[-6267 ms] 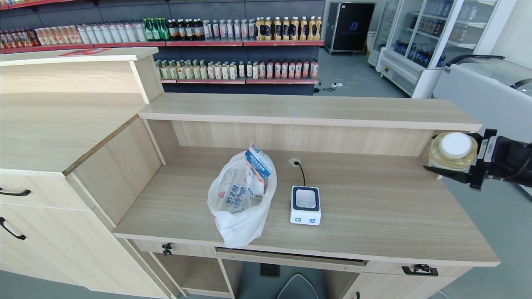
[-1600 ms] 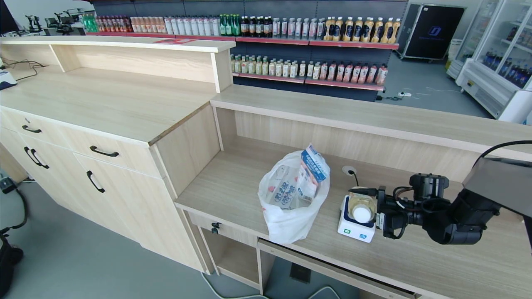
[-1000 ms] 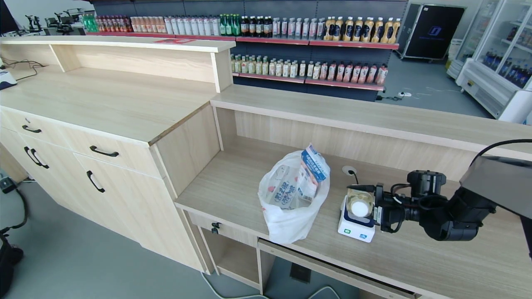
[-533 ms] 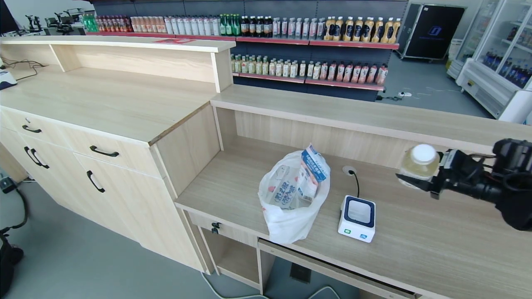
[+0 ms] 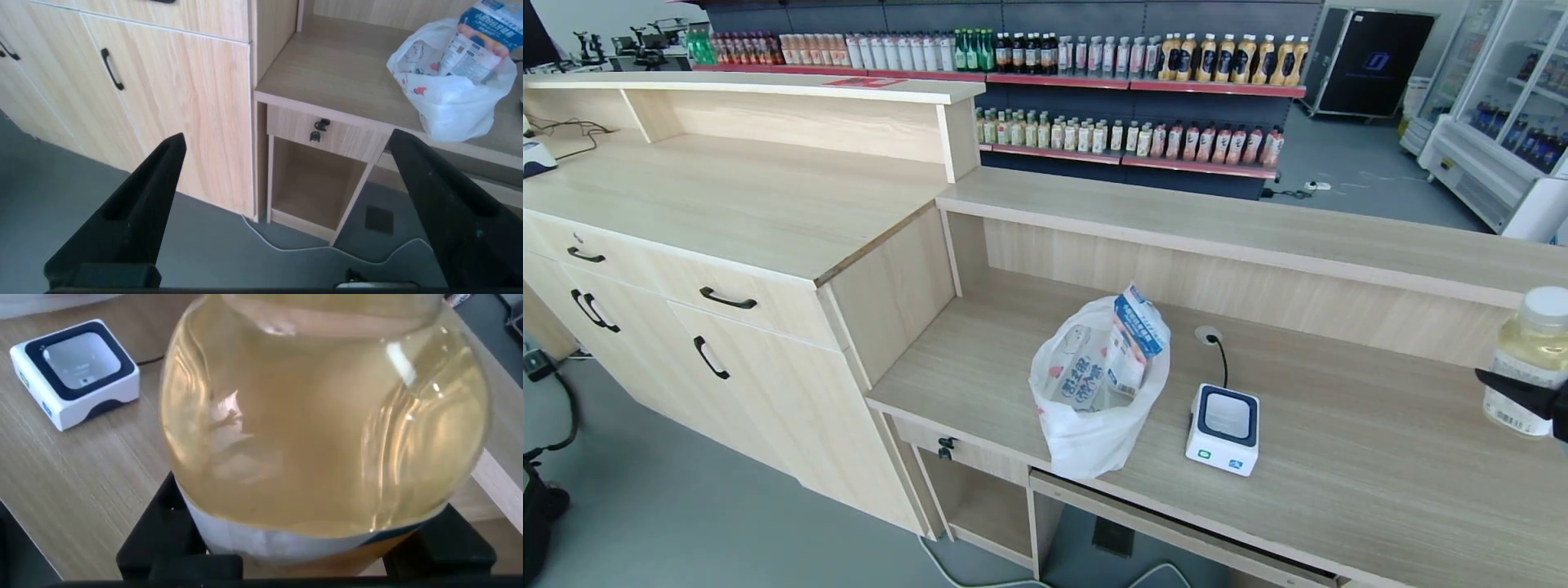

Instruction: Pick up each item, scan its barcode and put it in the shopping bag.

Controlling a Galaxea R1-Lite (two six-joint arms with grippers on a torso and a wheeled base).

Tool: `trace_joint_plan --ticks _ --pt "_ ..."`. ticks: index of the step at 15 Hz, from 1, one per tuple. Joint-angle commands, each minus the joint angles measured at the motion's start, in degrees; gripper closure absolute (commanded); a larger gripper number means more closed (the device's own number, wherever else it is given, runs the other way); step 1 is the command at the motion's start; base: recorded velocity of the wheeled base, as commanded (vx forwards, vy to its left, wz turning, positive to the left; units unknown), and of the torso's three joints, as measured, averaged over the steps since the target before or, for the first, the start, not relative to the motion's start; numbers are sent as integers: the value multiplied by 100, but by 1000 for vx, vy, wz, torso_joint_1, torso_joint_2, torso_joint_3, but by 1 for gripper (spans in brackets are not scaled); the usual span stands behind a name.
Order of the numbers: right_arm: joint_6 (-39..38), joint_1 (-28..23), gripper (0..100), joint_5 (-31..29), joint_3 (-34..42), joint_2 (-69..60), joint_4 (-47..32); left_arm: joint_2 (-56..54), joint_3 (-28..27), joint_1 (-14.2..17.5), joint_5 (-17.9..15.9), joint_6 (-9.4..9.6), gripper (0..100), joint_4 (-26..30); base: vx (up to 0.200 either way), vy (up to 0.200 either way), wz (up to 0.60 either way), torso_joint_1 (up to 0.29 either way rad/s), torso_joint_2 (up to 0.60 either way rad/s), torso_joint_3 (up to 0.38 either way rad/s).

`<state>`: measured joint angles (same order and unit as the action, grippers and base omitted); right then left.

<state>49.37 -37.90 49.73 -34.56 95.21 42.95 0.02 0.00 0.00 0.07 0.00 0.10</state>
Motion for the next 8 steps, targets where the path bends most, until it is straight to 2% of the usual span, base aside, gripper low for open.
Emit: trace_joint_plan --ticks 1,3,4,6,7,8 --pt "-217 81 100 28 -33 -319 -41 -2 0 0 1 0 0 8 0 0 600 2 2 7" --pt "-631 600 100 -183 -42 -459 100 -2 0 0 1 0 0 -1 0 0 600 -5 0 7" --pt "-991 1065 100 -657 -60 -574 170 -2 0 0 1 0 0 -1 0 0 600 -2 -2 2" --pt "-2133 2551 100 -2248 -112 -635 706 -2 0 0 1 0 0 -1 0 0 600 5 7 0" --pt "-2476 3175 100 -2925 -174 -609 864 -2 0 0 1 0 0 -1 0 0 600 7 12 2" --pt "-2696 4027 100 -3839 -253 -565 900 -2 0 0 1 0 0 -1 0 0 600 2 12 7"
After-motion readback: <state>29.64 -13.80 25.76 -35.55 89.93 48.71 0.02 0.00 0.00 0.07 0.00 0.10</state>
